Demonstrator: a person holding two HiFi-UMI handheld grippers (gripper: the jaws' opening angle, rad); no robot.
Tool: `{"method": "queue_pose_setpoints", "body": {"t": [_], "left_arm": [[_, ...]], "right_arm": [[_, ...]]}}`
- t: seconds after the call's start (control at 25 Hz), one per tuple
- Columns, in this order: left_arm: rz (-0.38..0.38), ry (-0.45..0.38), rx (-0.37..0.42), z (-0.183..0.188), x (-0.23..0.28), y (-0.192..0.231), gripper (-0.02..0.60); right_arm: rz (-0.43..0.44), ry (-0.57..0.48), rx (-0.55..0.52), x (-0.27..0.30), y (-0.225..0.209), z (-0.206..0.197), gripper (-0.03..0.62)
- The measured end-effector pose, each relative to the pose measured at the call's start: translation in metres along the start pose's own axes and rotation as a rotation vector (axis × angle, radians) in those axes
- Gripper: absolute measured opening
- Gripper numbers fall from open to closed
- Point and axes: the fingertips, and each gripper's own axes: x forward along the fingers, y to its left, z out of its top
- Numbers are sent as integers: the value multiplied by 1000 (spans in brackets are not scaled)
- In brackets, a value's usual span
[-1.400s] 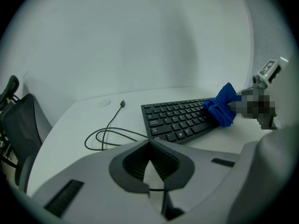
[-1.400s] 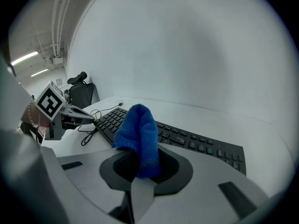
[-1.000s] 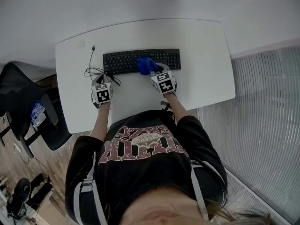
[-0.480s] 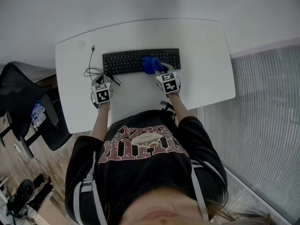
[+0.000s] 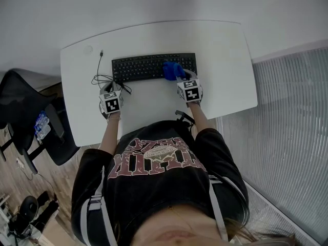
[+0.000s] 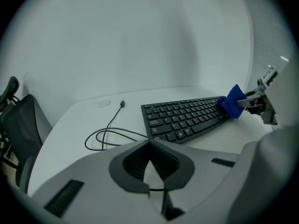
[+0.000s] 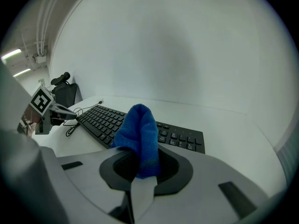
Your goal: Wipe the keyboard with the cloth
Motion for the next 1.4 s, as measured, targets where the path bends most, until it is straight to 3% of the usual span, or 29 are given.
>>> {"method": "queue_pose_setpoints", "body": {"t": [0.16,0.92,1.4], "left_arm": [[-9,-17,28,7,-1,-2,31],[2,2,2,1,1,0,31],[4,-3,11,2,1,0,31]], "right_arm": [[-19,3,13,-3,-9,-4,64],[-101,2,56,-19,-47,-16,64],[-217,-1,149,-39,-93,-39,64]]}}
